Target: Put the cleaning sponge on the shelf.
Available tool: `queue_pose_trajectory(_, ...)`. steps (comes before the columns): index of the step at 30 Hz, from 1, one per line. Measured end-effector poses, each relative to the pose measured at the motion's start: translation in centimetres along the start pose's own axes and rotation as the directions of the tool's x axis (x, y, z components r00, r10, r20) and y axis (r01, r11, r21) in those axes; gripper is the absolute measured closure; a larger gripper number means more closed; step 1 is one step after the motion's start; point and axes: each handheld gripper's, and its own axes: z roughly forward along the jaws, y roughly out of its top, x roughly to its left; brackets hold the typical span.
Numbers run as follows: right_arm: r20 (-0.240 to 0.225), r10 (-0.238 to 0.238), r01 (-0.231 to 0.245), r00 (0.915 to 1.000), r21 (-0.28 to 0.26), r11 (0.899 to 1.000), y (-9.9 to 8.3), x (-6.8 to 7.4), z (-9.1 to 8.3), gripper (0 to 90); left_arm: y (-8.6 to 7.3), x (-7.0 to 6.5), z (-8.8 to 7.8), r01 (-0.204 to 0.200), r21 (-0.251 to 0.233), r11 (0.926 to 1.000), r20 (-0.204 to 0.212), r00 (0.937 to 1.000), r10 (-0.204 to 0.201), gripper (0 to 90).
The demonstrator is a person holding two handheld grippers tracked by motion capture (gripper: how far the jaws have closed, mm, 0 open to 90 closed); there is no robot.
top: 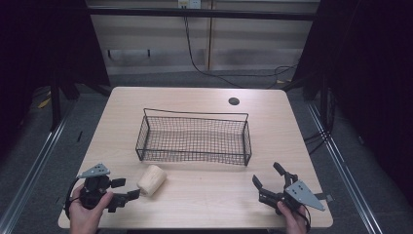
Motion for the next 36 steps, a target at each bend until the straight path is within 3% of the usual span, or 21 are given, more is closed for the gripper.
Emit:
queue_pose_trajectory(7, 0.002, 0.003, -0.003, 1.0, 0.001, 1.0, 0.0, 0.0, 0.0, 13.6, 0.1, -0.2, 0.1, 0.002, 0.011, 0.9999, -0.011, 0.9999, -0.002, 19.4)
queue_pose_trajectory(11, 0.0, -0.002, 0.002, 1.0, -0.002, 1.0, 0.0, 0.0, 0.0, 13.6, 0.5, -0.8, 0.1, -0.028, 0.005, 0.9996, -0.04, 0.9988, 0.028, 19.4)
queue_pose_trajectory(15, 0.001, -0.002, 0.002, 1.0, -0.001, 1.0, 0.0, -0.1, 0.0, 13.6, 0.7, -1.2, 0.4, -0.038, 0.064, 0.9972, -0.05, 0.9979, 0.041, 19.4)
queue_pose_trajectory(22, -0.001, 0.0, 0.0, 1.0, -0.002, 1.0, 0.0, -0.1, 0.0, 13.5, 1.3, -1.6, 0.2, -0.025, 0.085, 0.9961, -0.059, 0.9978, 0.03, 19.4)
queue_pose_trajectory(25, -0.004, -0.001, 0.001, 1.0, -0.001, 1.0, 0.0, -0.1, 0.0, 13.5, 1.8, -2.0, 0.4, -0.043, 0.109, 0.9931, -0.063, 0.9967, 0.05, 19.4)
queue_pose_trajectory(29, -0.005, -0.002, 0.002, 1.0, -0.002, 1.0, 0.0, -0.1, 0.0, 13.6, 2.6, -2.4, 0.9, -0.059, 0.157, 0.9858, -0.053, 0.9963, 0.068, 19.4)
queue_pose_trajectory(33, 0.001, -0.002, 0.002, 1.0, -0.001, 1.0, 0.0, -0.1, 0.0, 13.5, 3.3, -3.0, 1.6, -0.078, 0.213, 0.974, -0.054, 0.9944, 0.092, 19.3)
queue_pose_trajectory(34, 0.001, -0.002, 0.002, 1.0, -0.001, 1.0, 0.0, -0.1, 0.0, 13.5, 3.7, -3.0, 1.9, -0.082, 0.25, 0.9649, -0.039, 0.9947, 0.095, 19.3)
queue_pose_trajectory(36, 0.001, -0.002, 0.002, 1.0, -0.001, 1.0, 0.0, -0.1, 0.0, 13.6, 3.9, -3.0, 2.0, -0.083, 0.26, 0.9621, -0.038, 0.9947, 0.096, 18.7)
